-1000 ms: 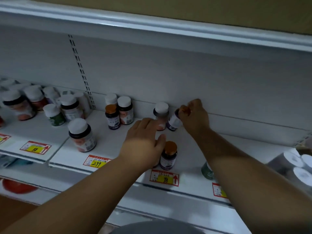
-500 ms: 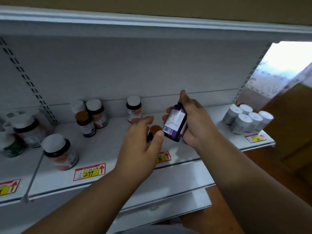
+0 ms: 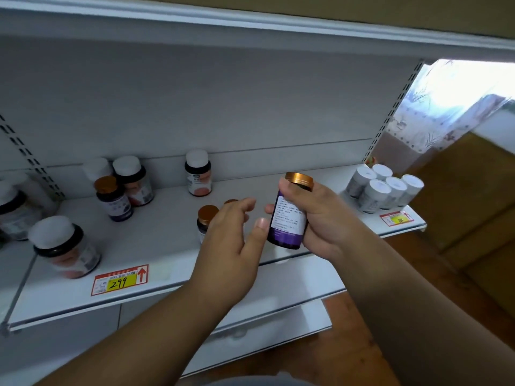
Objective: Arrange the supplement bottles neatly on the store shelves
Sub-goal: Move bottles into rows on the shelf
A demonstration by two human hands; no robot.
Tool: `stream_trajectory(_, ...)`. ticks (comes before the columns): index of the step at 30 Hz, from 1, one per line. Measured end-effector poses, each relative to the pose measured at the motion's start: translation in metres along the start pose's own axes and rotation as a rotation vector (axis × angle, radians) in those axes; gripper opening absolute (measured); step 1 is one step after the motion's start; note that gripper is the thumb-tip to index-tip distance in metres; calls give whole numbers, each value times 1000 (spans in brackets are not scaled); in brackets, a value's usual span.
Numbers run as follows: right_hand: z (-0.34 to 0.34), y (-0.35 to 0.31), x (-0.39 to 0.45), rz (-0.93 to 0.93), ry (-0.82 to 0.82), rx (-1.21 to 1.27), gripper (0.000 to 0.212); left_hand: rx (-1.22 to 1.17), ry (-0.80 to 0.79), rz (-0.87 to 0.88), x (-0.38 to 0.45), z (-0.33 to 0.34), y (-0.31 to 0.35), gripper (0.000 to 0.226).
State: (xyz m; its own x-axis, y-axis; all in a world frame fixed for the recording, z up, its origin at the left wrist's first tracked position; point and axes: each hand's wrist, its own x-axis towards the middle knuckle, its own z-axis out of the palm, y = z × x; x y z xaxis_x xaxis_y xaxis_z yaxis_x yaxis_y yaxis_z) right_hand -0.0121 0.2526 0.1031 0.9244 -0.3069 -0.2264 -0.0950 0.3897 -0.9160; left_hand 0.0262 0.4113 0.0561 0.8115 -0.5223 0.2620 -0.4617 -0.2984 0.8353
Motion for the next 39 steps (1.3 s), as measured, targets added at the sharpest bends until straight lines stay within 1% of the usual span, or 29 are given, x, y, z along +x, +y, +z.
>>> stream_trajectory(3, -11, -2, 4, 48, -1, 43, 47, 16, -5, -13, 4, 16, 3, 59)
stream_trajectory(4, -17, -4, 8, 63, -10, 90, 43, 15, 14, -22, 7, 21, 4, 59)
stream_trajectory(6, -25, -9, 16, 117, -53, 188, 28, 9, 56, -49, 14, 28, 6, 60)
stream_trajectory(7, -29, -13, 19, 141, -77, 194, 22, 12, 74, -59, 17, 32, 8, 62)
stream_trajectory(8, -34, -15, 23, 144, -87, 152, 19, 20, 87, -67, 20, 36, 10, 65)
stream_trajectory(10, -42, -18, 32, 81, -99, -26, 15, 37, 112, -84, 24, 42, 11, 65)
stream_trajectory(11, -44, -18, 35, 38, -118, -109, 18, 45, 124, -98, 25, 45, 11, 64)
stream_trajectory(12, -45, -18, 38, 7, -132, -179, 27, 52, 136, -108, 26, 47, 11, 64)
stream_trajectory(14, -46, -19, 43, -11, -128, -310, 44, 73, 158, -109, 25, 50, 10, 66)
stream_trajectory(15, -46, -19, 46, -15, -127, -366, 48, 87, 168, -108, 24, 50, 10, 66)
stream_trajectory(18, -44, -15, 54, -78, -115, -516, 47, 173, 177, -87, 27, 45, 5, 62)
stream_trajectory(20, -40, -13, 59, -118, -84, -641, 39, 368, 165, -30, 33, 35, -4, 55)
stream_trajectory(23, -36, -8, 63, -143, -22, -823, 32, 768, 111, 75, 43, 17, -22, 39)
stream_trajectory(24, -34, -6, 64, -146, -5, -882, 31, 866, 74, 97, 45, 13, -29, 39)
stream_trajectory(26, -31, 0, 68, -162, 13, -960, 28, 962, -4, 109, 49, 9, -42, 48)
stream_trajectory(28, -25, 8, 71, -179, 13, -1021, 24, 991, -65, 114, 52, 9, -53, 56)
stream_trajectory(30, -18, 14, 73, -193, 1, -1107, 24, 997, -92, 130, 54, 9, -60, 58)
stream_trajectory(32, -11, 19, 75, -188, -8, -1193, 26, 989, -88, 153, 54, 9, -65, 56)
stream_trajectory(35, -7, 28, 81, -131, -39, -1308, 27, 996, -79, 198, 53, 9, -69, 52)
stream_trajectory(39, -12, 41, 84, -87, -34, -1340, 33, 996, -94, 247, 56, 7, -73, 51)
